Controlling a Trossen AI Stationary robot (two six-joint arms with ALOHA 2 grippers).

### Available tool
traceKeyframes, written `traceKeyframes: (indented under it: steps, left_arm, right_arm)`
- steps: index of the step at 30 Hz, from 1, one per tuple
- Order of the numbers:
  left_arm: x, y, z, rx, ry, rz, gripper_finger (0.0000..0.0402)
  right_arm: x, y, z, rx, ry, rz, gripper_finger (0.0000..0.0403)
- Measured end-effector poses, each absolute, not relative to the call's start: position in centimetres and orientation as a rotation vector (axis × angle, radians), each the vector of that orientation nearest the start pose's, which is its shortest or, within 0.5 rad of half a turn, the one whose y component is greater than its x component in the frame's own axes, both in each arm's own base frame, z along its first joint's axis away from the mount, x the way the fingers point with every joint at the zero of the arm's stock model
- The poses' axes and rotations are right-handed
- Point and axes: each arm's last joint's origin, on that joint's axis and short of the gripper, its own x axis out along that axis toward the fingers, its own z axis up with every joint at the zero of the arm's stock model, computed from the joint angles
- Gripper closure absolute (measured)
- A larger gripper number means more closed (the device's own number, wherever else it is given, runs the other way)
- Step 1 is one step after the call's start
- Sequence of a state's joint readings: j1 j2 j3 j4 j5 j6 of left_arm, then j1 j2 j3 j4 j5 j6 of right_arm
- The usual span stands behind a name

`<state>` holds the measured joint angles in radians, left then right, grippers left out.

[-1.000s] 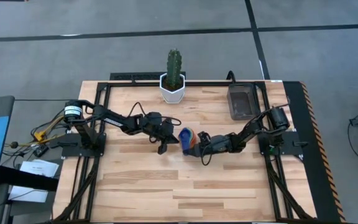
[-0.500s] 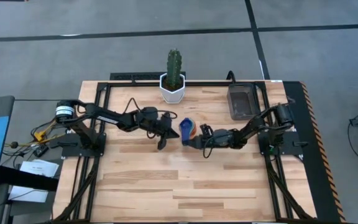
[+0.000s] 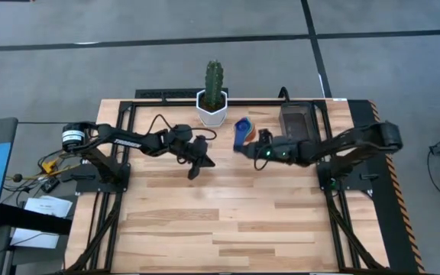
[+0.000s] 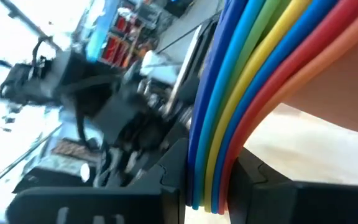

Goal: Nest measuring cups in basket
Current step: Put the stacked measuring cups into the black bin

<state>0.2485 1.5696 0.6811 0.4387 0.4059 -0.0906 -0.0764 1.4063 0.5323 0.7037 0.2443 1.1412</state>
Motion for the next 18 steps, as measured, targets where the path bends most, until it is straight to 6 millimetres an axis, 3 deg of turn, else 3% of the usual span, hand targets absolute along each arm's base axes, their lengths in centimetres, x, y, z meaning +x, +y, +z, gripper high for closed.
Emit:
traceKeyframes:
  steps: [10, 18]
  left_arm:
    - [29.7, 6.2, 17.1, -0.232, 0.473, -0.196, 0.04]
    - [29.6, 6.2, 16.8, -0.221, 0.496, -0.203, 0.04]
  right_arm:
    - [21.9, -6.4, 23.3, 1.08, 0.013, -0.568, 0.0319]
    - [16.5, -9.2, 24.3, 1.106, 0.078, -0.708, 0.0319]
